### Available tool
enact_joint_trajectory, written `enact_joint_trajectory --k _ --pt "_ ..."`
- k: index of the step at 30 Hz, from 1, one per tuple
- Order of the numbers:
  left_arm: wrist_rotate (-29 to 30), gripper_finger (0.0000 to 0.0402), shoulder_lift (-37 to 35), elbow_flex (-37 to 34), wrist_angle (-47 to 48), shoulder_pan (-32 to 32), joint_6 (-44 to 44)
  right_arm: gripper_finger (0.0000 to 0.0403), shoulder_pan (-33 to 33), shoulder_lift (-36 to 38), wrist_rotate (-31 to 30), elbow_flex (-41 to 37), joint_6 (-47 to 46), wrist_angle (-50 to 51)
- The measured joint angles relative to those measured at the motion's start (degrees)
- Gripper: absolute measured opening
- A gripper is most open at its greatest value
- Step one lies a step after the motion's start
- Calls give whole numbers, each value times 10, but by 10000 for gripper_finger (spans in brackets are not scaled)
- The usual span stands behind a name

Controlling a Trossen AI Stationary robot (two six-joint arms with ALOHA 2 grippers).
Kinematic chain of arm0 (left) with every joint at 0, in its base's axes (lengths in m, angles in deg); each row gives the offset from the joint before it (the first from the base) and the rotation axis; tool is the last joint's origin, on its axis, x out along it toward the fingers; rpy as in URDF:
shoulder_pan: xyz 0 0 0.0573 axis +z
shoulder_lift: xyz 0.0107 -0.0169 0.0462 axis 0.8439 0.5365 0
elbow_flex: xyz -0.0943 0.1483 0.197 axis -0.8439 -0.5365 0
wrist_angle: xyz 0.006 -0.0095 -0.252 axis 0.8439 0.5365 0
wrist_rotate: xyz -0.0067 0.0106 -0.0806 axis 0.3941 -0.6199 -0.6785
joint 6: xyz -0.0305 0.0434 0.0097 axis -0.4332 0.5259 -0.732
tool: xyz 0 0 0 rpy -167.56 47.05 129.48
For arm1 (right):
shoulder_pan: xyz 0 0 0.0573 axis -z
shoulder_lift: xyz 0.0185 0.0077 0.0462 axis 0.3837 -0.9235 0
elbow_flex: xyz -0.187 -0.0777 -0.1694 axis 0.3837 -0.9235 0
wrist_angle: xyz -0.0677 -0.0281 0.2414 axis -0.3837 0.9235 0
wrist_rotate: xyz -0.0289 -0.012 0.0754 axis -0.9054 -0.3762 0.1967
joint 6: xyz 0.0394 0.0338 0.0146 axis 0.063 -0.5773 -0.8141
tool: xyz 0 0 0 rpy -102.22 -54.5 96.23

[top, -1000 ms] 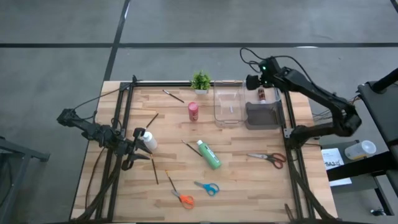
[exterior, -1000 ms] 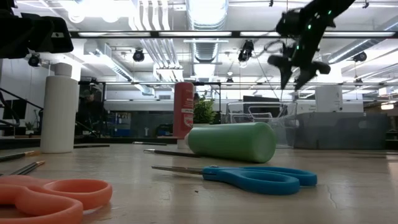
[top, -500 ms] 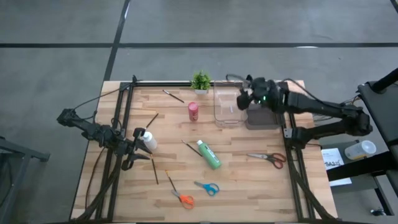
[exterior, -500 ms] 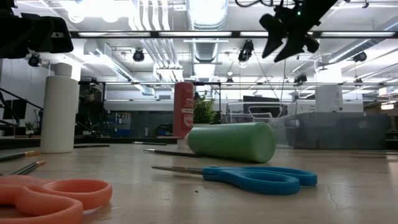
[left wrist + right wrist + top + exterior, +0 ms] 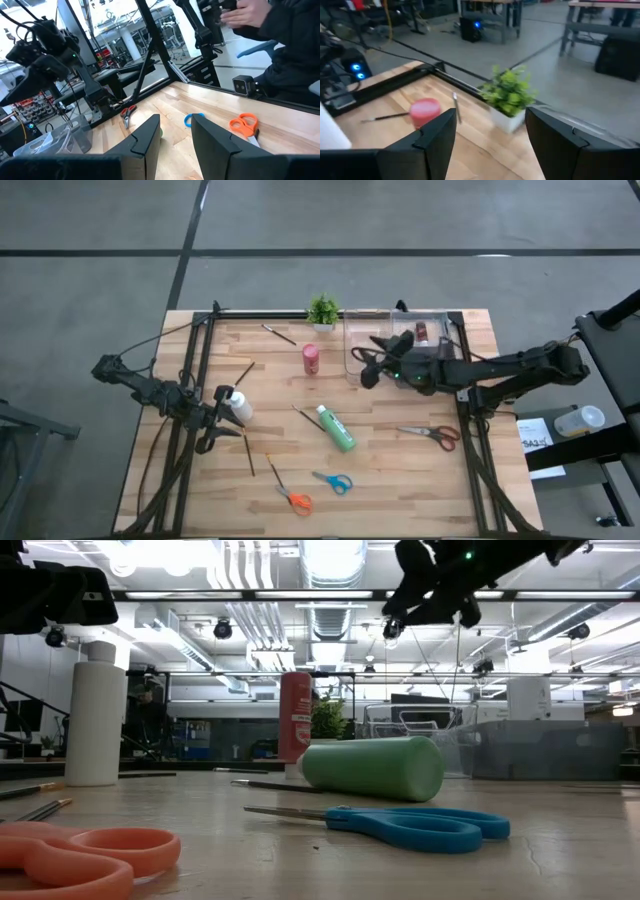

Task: Pick & Place Paint Supplies
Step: Put the red paint bottle into the right transparent bin

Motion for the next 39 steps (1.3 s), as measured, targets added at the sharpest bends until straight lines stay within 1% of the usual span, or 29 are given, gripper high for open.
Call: enact_joint_trajectory --k 5,8,10,17,20,24,28,34,39 --pt "0 118 0 0 0 0 0 235 -5 -62 4 -14 13 -93" --pt "0 118 0 0 0 0 0 235 -5 -103 25 -16 18 -128" --pt "0 118 0 0 0 0 0 235 -7 -129 35 -15 31 -160" --pt "0 118 0 0 0 0 0 239 -13 -210 36 -15 89 -288" --pt "0 118 0 0 0 0 0 254 -12 -241 50 -11 95 -333" --pt "0 118 0 0 0 0 0 284 -11 -278 74 1 117 -385" --pt "0 118 0 0 0 0 0 300 -5 -313 75 28 129 -391" --pt "0 118 0 0 0 0 0 302 5 -361 82 80 150 -391" --pt "0 118 0 0 0 0 0 302 9 -391 81 109 149 -386"
